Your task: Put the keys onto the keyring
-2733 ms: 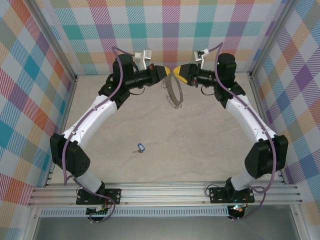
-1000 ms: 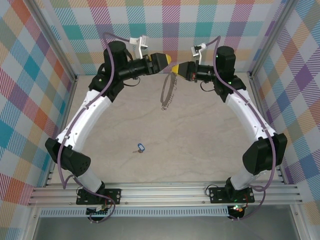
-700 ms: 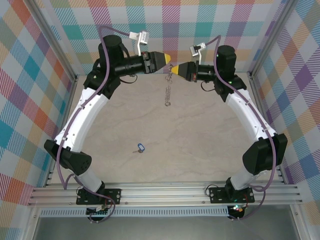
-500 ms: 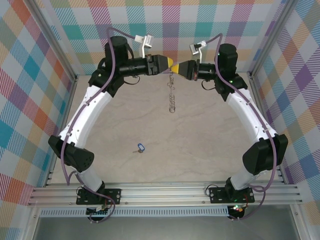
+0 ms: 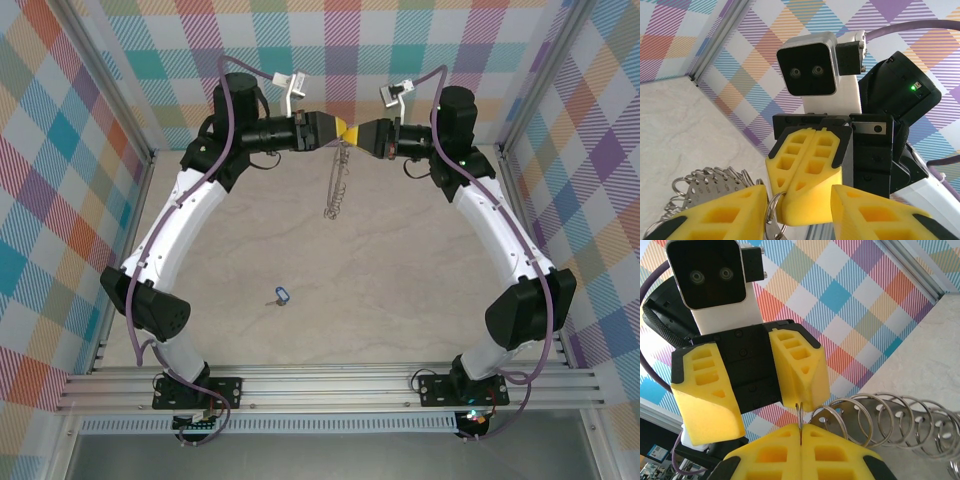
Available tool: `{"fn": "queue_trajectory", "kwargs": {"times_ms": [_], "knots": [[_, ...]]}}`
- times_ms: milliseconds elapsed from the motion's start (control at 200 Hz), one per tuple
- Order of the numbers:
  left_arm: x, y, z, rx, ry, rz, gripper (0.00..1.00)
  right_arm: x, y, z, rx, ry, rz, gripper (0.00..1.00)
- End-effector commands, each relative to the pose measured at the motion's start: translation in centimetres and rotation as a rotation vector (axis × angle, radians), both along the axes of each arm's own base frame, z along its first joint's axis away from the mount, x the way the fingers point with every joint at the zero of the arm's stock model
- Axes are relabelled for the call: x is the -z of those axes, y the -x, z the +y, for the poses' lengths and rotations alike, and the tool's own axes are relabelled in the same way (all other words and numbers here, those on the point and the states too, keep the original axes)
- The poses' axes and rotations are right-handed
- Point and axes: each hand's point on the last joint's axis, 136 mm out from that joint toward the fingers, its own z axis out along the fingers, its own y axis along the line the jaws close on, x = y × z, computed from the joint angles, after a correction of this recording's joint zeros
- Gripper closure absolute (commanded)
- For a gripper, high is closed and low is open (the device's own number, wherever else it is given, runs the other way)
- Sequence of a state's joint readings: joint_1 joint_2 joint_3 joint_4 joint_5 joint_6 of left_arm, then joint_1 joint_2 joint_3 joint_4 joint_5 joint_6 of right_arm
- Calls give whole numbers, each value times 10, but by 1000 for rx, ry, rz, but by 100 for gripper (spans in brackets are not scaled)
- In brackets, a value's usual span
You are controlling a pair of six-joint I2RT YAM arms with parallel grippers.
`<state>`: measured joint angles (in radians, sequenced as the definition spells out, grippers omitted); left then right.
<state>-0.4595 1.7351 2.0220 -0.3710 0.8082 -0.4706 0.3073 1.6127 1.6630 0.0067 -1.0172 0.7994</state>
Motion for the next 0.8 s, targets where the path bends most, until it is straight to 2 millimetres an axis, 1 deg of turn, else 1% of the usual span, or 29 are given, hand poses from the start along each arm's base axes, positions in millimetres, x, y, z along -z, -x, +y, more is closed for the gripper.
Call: {"fn": "queue_trajectory", "kwargs": {"times_ms": [0, 220, 375, 555, 655, 770, 800], "knots": [[-2, 6, -2, 44, 15, 6, 64, -29, 15, -3, -13, -32, -95, 100], [3, 10, -1, 47, 9, 15, 69, -25, 8, -3, 4, -30, -83, 100], [6, 12, -1, 48, 6, 16, 75, -22, 4, -2, 13, -30, -71, 100], [7, 13, 1, 44, 4, 16, 76, -18, 0, -2, 23, -27, -58, 100], [7, 13, 3, 32, 3, 13, 81, -16, 0, -2, 25, -27, -52, 100], [6, 12, 4, 15, 4, 6, 81, -13, 0, -2, 25, -26, -44, 100], [6, 11, 5, 4, 3, 8, 79, -13, 0, -2, 24, -26, -44, 100]]}}
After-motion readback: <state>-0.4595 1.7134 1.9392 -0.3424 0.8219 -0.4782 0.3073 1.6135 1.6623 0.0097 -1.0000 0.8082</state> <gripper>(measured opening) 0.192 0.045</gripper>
